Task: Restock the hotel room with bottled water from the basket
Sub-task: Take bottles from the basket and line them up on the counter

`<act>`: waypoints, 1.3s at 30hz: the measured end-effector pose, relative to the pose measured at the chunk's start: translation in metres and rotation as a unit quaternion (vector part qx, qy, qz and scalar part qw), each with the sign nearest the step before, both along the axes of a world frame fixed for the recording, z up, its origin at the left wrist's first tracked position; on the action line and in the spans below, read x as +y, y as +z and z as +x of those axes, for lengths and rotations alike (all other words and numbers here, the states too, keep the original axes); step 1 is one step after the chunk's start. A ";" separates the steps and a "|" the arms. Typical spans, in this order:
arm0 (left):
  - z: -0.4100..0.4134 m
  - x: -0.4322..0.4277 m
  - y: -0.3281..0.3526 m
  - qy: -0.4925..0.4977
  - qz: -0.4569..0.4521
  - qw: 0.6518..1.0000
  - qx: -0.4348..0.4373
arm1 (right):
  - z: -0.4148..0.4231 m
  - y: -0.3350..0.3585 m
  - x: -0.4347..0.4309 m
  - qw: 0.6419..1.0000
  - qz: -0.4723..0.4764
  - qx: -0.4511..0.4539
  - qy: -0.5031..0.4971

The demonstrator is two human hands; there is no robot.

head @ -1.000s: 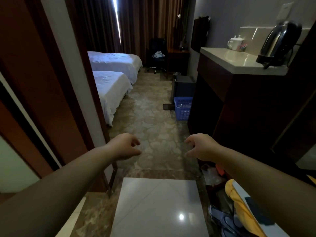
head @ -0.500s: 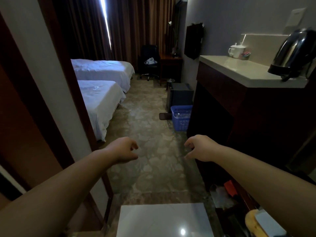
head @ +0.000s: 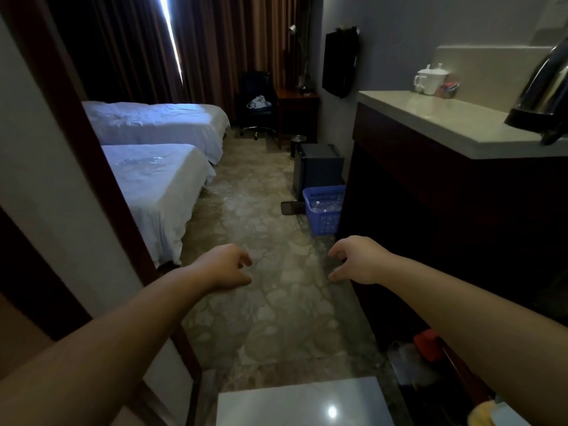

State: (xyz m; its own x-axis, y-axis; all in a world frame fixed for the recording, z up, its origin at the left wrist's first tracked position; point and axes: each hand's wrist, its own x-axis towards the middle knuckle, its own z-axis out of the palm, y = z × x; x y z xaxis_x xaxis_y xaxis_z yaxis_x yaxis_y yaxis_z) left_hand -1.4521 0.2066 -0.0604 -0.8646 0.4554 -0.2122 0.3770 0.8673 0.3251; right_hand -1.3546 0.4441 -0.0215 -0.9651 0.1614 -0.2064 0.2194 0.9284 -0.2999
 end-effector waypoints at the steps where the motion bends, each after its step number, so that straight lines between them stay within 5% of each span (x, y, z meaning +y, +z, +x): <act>1: -0.007 0.004 -0.002 -0.002 0.000 1.000 -0.001 | -0.009 -0.001 0.003 1.000 -0.002 -0.003 -0.003; 25: -0.214 0.132 0.002 0.021 0.003 1.000 0.021 | -0.240 -0.008 0.138 0.999 0.024 -0.001 0.021; 39: -0.347 0.137 -0.016 0.033 0.019 0.999 0.013 | -0.372 -0.030 0.151 1.000 0.026 0.002 0.012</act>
State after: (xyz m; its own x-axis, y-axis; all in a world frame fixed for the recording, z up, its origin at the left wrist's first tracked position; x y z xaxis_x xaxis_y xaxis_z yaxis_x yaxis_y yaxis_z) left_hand -1.7993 0.3435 -0.0762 -0.8976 0.4053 -0.1735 0.3285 0.8773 0.3499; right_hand -1.7271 0.5947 -0.0511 -0.9697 0.1481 -0.1943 0.1953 0.9477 -0.2523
